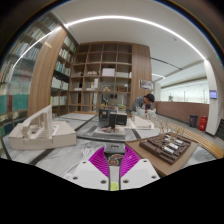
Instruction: Unplug charger
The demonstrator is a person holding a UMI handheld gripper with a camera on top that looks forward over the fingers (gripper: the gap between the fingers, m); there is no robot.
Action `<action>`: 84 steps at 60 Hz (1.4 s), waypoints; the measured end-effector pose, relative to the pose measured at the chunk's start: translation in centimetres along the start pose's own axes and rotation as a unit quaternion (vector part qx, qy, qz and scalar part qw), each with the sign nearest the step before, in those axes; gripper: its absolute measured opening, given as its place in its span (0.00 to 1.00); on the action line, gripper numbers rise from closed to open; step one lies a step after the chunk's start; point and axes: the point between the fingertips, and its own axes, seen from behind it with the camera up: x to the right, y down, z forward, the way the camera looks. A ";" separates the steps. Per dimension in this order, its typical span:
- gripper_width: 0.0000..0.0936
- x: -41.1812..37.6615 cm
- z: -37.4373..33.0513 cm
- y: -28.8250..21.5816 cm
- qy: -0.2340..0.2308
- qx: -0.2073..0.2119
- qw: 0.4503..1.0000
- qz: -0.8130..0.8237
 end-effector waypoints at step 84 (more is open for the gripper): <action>0.88 4.9 -11.1 11.5 -0.006 -0.195 0.981 0.000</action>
